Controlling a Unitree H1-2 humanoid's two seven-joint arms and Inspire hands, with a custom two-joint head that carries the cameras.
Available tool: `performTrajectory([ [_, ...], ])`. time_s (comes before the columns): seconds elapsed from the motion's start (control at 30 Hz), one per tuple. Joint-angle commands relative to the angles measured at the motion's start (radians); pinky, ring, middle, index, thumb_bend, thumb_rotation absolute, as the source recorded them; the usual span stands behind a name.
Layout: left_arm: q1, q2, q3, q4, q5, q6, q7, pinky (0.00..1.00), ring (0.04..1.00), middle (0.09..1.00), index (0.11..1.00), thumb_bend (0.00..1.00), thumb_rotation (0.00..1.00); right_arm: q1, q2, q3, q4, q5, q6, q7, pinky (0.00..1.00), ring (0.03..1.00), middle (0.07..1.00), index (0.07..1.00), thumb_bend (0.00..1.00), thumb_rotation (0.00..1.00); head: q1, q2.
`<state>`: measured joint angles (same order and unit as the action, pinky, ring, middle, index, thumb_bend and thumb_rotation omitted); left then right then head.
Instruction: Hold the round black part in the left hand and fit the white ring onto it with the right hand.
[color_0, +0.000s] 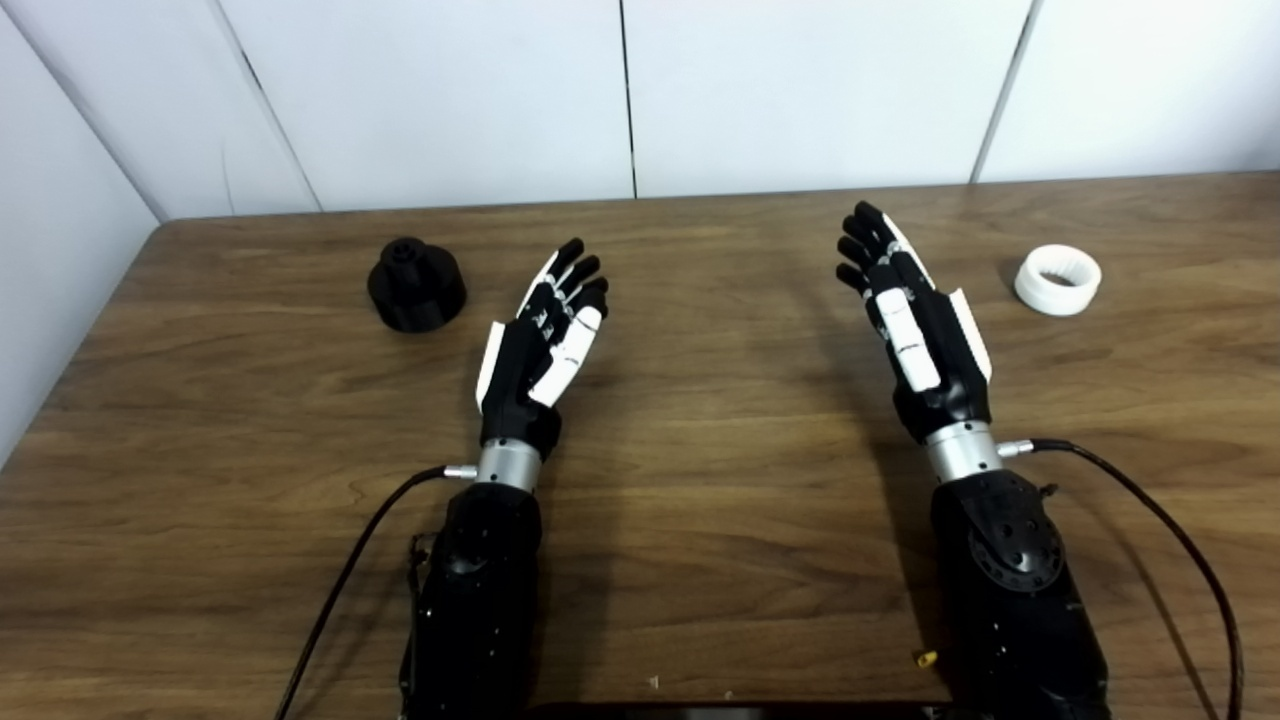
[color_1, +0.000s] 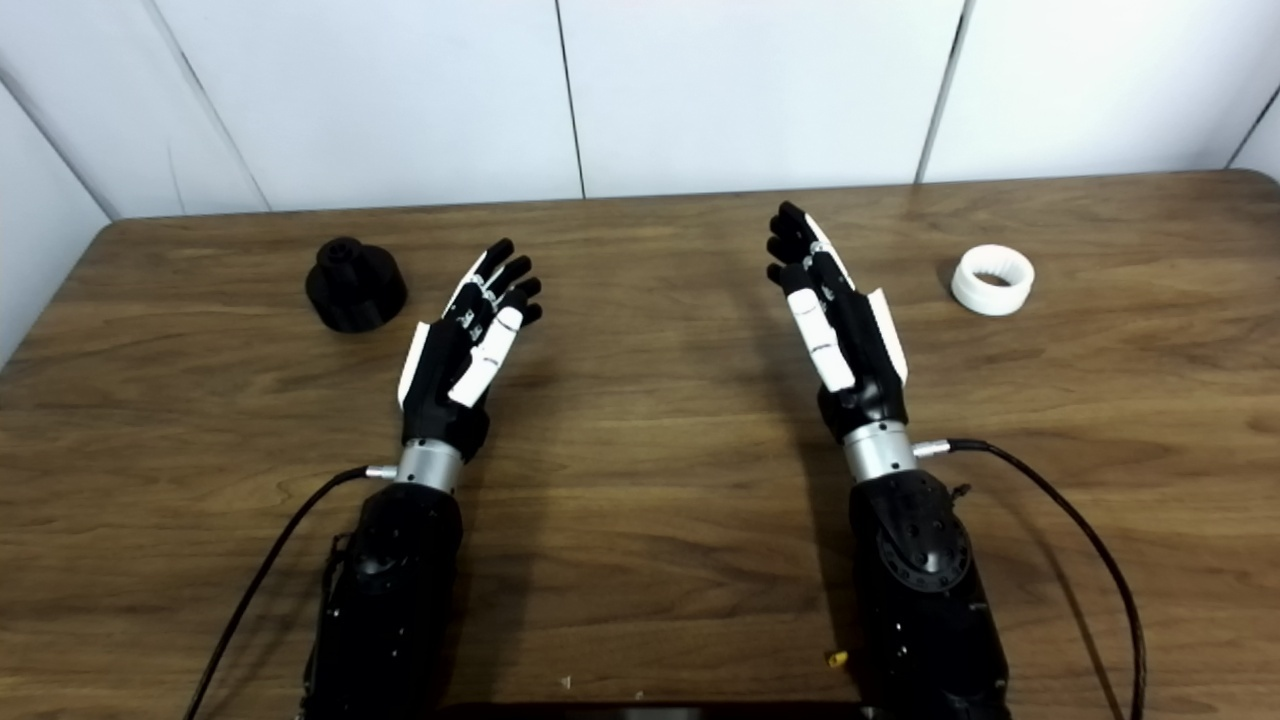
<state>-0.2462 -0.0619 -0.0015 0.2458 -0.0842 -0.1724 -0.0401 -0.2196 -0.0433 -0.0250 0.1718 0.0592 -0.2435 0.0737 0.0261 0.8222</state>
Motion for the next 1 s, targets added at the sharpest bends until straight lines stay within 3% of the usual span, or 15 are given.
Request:
performTrajectory([
  [0.0,0.001,0.001,0.000,-0.012,0.001,-0.015,-0.001,0.83,0.865,0.894,0.902,0.41,0.48,0.097,0.005,-0.010,0.049,0.022,-0.021,0.000,0.89,0.918,0.922,0.929,0.57,0.82,0.000,0.001],
  [0.73,-0.004,0.004,0.002,-0.017,0.002,-0.009,0.001,0.84,0.867,0.891,0.901,0.42,0.48,0.097,0.004,-0.007,0.043,0.015,-0.013,-0.002,0.89,0.931,0.926,0.928,0.54,0.82,0.005,0.001],
  [0.97,-0.016,0.051,-0.021,-0.026,0.104,-0.033,0.017,0.80,0.860,0.905,0.913,0.47,0.54,0.096,0.003,-0.007,0.046,0.015,-0.018,0.000,0.89,0.925,0.924,0.924,0.55,0.82,0.005,0.000],
])
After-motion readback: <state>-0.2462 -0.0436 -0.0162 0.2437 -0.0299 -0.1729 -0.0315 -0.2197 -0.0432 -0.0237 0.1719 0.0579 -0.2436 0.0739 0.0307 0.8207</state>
